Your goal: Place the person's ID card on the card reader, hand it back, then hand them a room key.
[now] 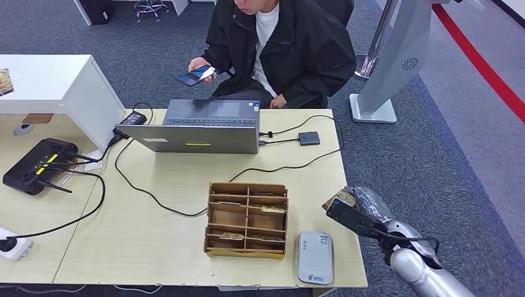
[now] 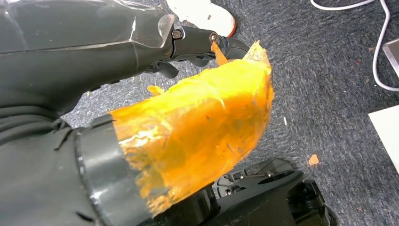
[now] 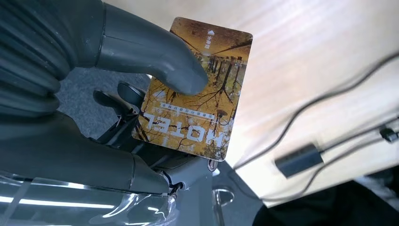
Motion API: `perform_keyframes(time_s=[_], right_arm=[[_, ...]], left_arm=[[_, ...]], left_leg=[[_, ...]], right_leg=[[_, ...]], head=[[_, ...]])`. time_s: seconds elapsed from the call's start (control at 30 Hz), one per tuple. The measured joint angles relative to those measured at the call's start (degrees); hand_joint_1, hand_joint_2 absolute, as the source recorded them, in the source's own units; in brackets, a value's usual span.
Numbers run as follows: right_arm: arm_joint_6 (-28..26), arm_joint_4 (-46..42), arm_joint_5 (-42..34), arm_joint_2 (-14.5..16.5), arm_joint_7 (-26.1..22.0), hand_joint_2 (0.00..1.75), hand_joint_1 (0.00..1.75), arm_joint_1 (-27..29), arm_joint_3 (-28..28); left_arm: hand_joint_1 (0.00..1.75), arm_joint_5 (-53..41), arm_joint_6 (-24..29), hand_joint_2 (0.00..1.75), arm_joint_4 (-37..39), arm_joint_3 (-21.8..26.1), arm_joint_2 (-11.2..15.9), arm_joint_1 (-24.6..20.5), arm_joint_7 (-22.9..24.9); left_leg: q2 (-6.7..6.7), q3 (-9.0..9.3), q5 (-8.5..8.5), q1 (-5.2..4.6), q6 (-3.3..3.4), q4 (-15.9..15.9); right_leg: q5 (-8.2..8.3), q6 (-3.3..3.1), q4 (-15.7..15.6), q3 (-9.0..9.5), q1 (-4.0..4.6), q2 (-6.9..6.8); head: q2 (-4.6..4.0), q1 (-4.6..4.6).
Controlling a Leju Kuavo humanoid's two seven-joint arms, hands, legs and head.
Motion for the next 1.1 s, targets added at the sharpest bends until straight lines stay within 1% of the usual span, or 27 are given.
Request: perform_keyframes(time_s=[0.2,0.43,0.53,0.8,0.97,1.1], right_arm=[[-0.84,-1.87,0.45,0.4,-0.49,1.75,1.75,-2.7,-2.82],[-4.34,-5.03,2.75,2.13,-3.66,1.75,1.75,-4.68,-5.9],[-7.24,-6.97,5.38,3.34,-5.7,1.75,1.75,-3.72,-7.27],[-14.49,-13.15,13.43,7.84,-10.21,1.75,1.75,1.43,-10.38],[-17.79,-16.27,16.92,10.5,-11.69,1.75,1.75,1.72,-10.95],[-21.46,-17.22,20.83,12.43,-11.91,1.75,1.75,1.59,-11.54]], left_arm=[[0.0,0.05,-0.11,0.0,0.0,0.0,-0.11,0.0,0.0],[0.0,-0.05,-0.15,0.0,0.0,0.0,-0.15,0.01,0.13],[0.0,-0.23,-0.13,0.0,0.0,0.0,-0.18,0.02,0.51],[0.0,-1.46,-0.12,0.0,0.05,-0.02,-0.27,0.09,2.17],[0.0,-2.23,-1.25,0.0,0.17,-0.13,0.5,0.13,2.41],[0.0,-2.62,-1.54,0.0,0.22,-0.19,1.17,0.14,2.79]], left_leg=[[0.0,-0.03,0.0,0.0,0.0,0.0],[-0.03,-0.03,0.0,0.0,0.0,0.0],[-0.04,-0.04,0.0,0.0,0.0,0.0],[-0.04,-0.1,-0.01,0.02,0.0,-0.01],[-0.04,-0.09,0.0,0.02,-0.01,-0.01],[-0.04,-0.09,0.01,0.02,-0.01,-0.01]], right_leg=[[0.0,0.0,0.0,-0.02,0.0,0.0],[0.0,0.0,0.0,-0.02,0.0,-0.03],[-0.01,-0.01,0.0,-0.03,0.01,-0.04],[-0.03,0.0,0.0,-0.08,0.01,-0.04],[-0.02,0.0,0.01,-0.08,0.01,-0.04],[-0.02,0.0,0.02,-0.07,0.01,-0.04]], head=[[0.0,0.01],[0.0,-0.01],[0.0,0.0],[0.0,0.01],[0.0,0.01],[0.0,0.0]])
